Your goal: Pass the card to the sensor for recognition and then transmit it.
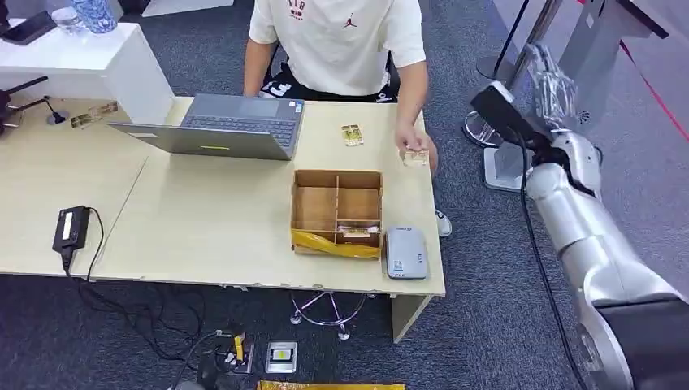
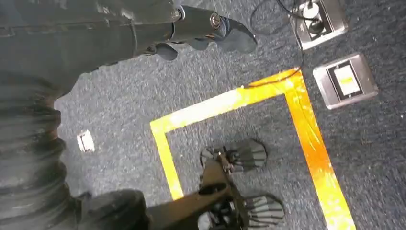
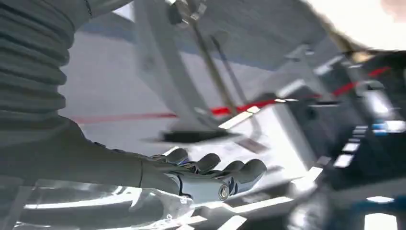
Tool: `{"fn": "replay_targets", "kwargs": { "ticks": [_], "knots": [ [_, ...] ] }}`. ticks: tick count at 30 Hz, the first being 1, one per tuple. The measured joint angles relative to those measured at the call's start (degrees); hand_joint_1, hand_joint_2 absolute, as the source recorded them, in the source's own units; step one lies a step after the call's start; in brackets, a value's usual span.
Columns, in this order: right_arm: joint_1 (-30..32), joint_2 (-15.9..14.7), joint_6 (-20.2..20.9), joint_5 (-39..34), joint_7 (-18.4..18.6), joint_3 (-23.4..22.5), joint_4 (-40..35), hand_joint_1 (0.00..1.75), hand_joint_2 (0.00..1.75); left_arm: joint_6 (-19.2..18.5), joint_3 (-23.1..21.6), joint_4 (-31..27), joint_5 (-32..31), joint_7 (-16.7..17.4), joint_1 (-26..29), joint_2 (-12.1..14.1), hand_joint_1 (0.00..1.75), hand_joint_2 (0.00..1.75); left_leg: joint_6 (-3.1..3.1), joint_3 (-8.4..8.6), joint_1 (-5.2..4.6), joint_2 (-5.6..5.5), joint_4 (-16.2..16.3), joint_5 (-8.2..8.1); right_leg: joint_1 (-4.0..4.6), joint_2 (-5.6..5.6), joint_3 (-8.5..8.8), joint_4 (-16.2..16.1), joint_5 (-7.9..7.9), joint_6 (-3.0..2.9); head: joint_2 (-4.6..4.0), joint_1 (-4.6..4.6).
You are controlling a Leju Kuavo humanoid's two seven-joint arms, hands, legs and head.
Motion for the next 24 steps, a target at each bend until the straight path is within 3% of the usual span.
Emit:
{"fn": "replay_targets", "kwargs": {
  "ticks": [5,10,13,15,18,24],
  "knots": [
    [13.9,-6.4,-0.2,-3.4,1.4,-6.4,-8.0,0.00,1.75,1.8,-0.1,0.1,0.2,-2.7,1.6,1.3,0.00,1.75,0.06,-0.04,-0.01,0.01,0.0,-0.08,-0.01,-0.03,-0.03,0.0,-0.01,0.01,0.00,0.02],
    [22.9,-9.5,-2.2,-5.3,0.9,-11.7,-10.0,0.00,1.75,4.7,-0.1,0.2,3.0,-4.9,3.7,2.1,0.00,1.75,0.06,-0.04,0.02,0.04,0.0,-0.13,0.02,-0.01,-0.05,0.0,-0.04,0.00,0.00,0.02],
    [26.9,-10.1,-3.4,-6.4,-0.2,-14.5,-10.0,0.00,1.75,3.6,1.6,0.3,12.3,-5.4,4.9,2.6,0.00,1.75,0.05,-0.08,0.02,0.04,0.0,-0.13,0.03,0.00,-0.10,0.0,-0.04,-0.01,-0.02,0.04],
    [28.4,-10.2,-3.5,-6.6,-0.5,-16.3,-10.0,0.00,1.75,3.3,3.2,0.3,14.1,-5.4,5.2,3.1,0.00,1.75,0.05,-0.11,0.02,0.07,0.0,-0.13,0.02,0.02,-0.13,0.0,-0.04,-0.01,0.00,0.00],
    [29.1,-10.3,-3.4,-6.4,0.9,-17.7,-9.9,0.00,1.75,5.7,5.4,0.3,18.2,-5.2,5.3,3.3,0.00,1.75,0.04,-0.09,0.01,0.08,0.0,-0.12,0.01,0.05,-0.13,0.0,-0.04,-0.01,0.00,0.00],
    [30.6,-10.2,-3.2,-7.7,0.3,-20.4,-9.0,0.00,1.75,5.2,8.7,0.3,19.0,-3.6,6.5,3.3,0.00,1.75,0.03,-0.12,-0.01,0.08,0.0,-0.11,-0.01,0.10,-0.14,0.0,-0.04,-0.01,0.00,0.02]
  ]
}}
